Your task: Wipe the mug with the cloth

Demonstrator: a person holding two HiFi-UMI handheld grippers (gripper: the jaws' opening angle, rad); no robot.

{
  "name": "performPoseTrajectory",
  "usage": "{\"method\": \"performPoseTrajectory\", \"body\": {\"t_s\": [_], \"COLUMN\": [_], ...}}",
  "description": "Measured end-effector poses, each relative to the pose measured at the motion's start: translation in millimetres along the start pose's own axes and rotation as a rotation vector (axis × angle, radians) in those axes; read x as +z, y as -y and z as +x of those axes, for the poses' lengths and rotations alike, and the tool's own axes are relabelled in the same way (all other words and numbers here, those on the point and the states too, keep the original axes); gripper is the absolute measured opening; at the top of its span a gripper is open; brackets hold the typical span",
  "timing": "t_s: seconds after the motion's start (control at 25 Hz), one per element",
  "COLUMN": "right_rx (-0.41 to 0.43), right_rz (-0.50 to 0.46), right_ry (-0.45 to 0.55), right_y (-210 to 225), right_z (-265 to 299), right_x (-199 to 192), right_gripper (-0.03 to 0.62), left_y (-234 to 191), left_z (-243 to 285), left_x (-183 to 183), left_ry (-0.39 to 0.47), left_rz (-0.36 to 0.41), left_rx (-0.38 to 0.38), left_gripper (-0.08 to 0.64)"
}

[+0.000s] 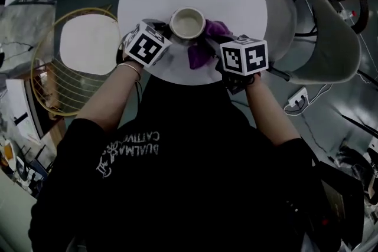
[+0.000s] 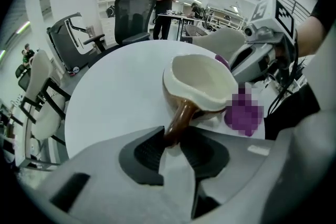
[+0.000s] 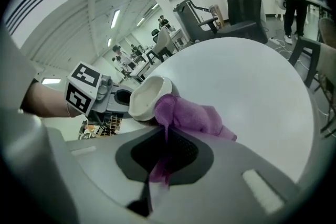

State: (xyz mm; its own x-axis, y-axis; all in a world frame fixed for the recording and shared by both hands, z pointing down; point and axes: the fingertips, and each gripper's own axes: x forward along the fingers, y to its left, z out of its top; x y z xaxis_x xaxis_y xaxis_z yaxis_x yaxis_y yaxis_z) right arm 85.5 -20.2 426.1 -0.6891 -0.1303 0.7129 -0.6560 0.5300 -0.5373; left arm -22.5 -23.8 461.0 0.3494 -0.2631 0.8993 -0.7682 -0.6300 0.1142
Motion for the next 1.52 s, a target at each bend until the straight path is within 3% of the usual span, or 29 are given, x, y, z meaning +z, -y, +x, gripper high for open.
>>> {"method": "performPoseTrajectory", "body": {"t_s": [0.56,0.64,0.84,0.92,1.08,1.36,1.52], "right_rx": [0.183,0.255,0.534,0.573,0.501,0.316,0.245], "right_rz": [-0.162,-0.203,-0.283,-0.351,-0.367,-0.129,-0.086], "right_ry": [-0.074,-0.088,-0.141,-0.153,-0.089,0.054,0.066], "right_y": [-42,-59,-127,-144,-137,-66,-51], "right_z": [-1,0,-10,-18,-34,-56,-62], "right_x": [-51,-60,-91,-101,-89,-37,-31], "right_gripper": [0.021,0.023,0.021,0.021,0.021,0.021,0.021], "left_y": [1,2,0,-1,2,1,2], "left_z": [5,6,6,6,4,-2,-2], "left_x": [1,1,0,1,1,-2,-1], "left_ry": [-0.036,-0.038,-0.014,0.002,0.065,0.162,0.191], "left_rz": [-0.051,-0.055,-0.054,-0.049,-0.036,-0.043,-0.048], "left_rx": [0.072,0.074,0.071,0.068,0.059,0.057,0.067], "left_gripper": [0.089,0.089,0.087,0.087,0.089,0.091,0.092]}}
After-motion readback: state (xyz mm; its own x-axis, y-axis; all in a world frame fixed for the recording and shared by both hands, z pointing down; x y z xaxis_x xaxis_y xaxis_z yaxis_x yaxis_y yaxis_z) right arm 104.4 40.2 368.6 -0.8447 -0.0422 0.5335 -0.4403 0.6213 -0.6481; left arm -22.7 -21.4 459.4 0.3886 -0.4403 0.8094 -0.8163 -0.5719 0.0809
